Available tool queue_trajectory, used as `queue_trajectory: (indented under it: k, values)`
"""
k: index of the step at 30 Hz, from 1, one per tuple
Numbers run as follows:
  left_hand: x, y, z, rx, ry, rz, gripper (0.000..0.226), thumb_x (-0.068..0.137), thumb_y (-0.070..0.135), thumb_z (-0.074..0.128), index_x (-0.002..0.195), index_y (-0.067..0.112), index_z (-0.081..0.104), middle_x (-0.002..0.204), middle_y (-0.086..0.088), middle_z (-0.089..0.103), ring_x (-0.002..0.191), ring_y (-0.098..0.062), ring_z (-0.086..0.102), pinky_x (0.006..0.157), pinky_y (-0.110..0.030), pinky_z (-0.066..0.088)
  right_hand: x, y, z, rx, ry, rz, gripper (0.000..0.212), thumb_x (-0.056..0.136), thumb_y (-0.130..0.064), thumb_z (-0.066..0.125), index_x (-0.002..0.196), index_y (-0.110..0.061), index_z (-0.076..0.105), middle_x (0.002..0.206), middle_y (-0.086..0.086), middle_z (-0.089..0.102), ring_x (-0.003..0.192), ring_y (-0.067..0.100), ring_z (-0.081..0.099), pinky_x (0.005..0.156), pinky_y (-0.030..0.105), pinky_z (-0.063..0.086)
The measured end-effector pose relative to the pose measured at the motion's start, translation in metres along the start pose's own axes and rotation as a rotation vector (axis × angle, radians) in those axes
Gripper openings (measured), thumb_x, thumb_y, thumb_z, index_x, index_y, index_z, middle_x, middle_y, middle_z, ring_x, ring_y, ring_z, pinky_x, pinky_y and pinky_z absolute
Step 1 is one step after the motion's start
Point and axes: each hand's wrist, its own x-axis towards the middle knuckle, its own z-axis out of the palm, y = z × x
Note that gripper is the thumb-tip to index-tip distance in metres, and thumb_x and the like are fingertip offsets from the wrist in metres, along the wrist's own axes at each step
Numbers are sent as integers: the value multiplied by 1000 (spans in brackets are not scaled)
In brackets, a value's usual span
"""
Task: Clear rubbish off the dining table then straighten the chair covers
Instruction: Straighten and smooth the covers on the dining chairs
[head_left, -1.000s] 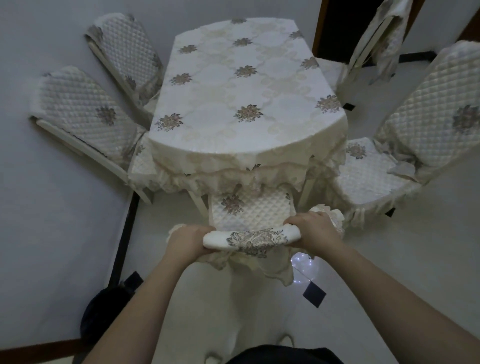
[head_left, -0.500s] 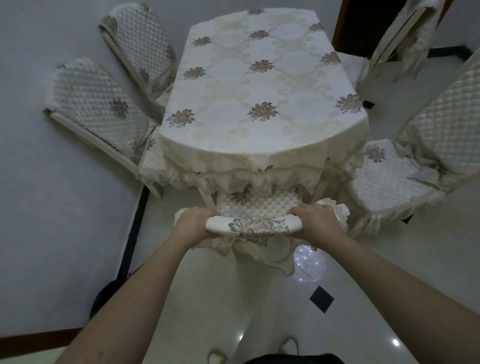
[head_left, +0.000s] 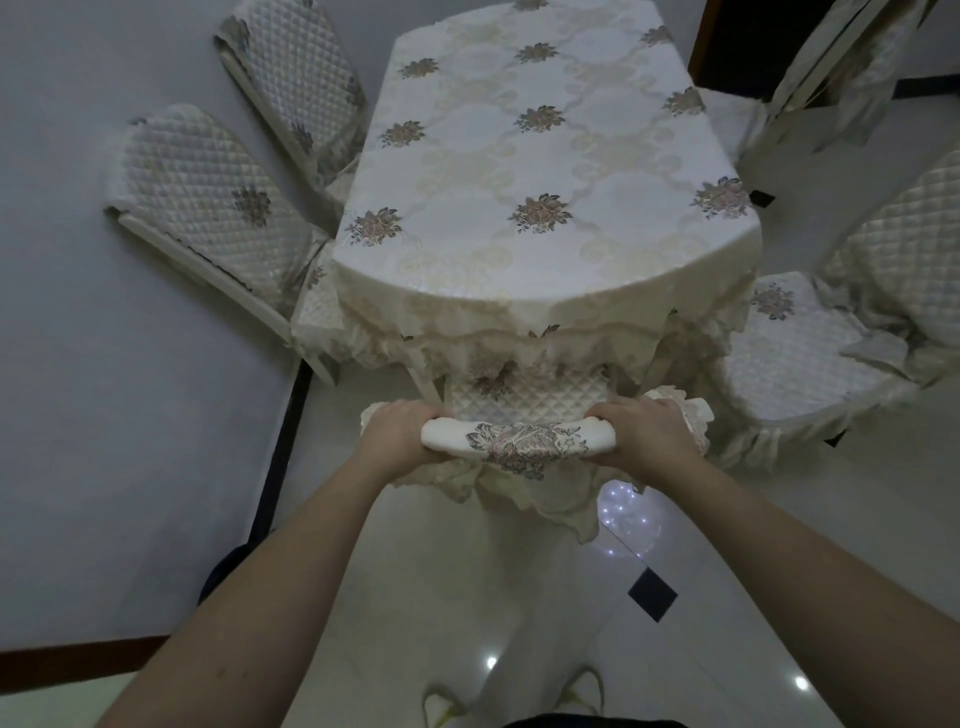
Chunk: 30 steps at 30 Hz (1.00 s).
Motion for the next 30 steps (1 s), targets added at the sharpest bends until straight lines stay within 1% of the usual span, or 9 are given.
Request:
queue_trajectory:
  k: [3,7,11,15,20,23,26,28,30]
  values:
    - [2,1,-2,-7,-38,-7,37,59,44,77,96,36,72,88,9,72,82,-15,65,71,-32,50,1,3,0,-1,-5,-10,42,68,-59,72,102,-36,64,98,-11,65,93,17,61,77,33,31]
    - [4,4,-9,46,-138,-24,42,65,44,79,105,36,68,96,10,72,89,-16,65,76,-34,52,5,4,-2,3,-30,8,40,68,-58,72,102,-39,64,96,-11,68,93,17,63,79,34,35]
    - [0,10,-8,74,-77,-64,39,69,38,78,106,34,69,97,6,72,90,-18,65,77,-34,52,5,3,-6,-17,-51,5,37,70,-55,70,102,-38,63,97,-9,69,92,17,63,80,34,40]
    - [-9,17,-5,53,27,-113,32,67,36,80,97,30,71,92,2,72,87,-21,64,72,-32,49,0,-3,-13,-33,-59,-6,36,73,-54,70,104,-38,63,99,-9,69,95,17,63,78,34,36]
    - [-17,19,-5,-65,19,-187,34,66,28,82,98,31,73,88,4,72,83,-17,64,66,-28,45,-6,-9,-20,-91,-103,-3,34,77,-49,69,108,-35,61,105,-7,67,100,18,61,78,33,38]
    - [-22,20,-1,-19,11,-153,32,68,32,81,99,32,73,88,3,72,85,-18,65,66,-28,45,-12,-5,-15,-62,-109,6,33,78,-45,70,107,-34,60,105,-7,67,102,18,60,81,35,33]
    - [-26,23,3,87,-10,-119,25,70,37,77,95,32,73,87,3,72,83,-18,64,60,-28,40,-21,0,-7,-42,-106,0,40,76,-49,71,112,-37,60,107,-8,65,105,18,57,84,37,33]
    - [-26,22,6,117,-16,-110,22,70,40,75,91,32,72,84,6,71,81,-17,64,60,-29,43,-25,2,-5,-30,-75,-7,41,74,-52,72,111,-38,62,105,-8,65,105,18,57,86,37,33]
    - [-25,19,10,81,11,-87,27,64,45,74,87,32,73,80,5,71,79,-20,65,65,-32,49,-24,3,-7,-23,-73,-15,43,73,-54,73,112,-38,63,105,-9,64,105,17,57,87,37,33]
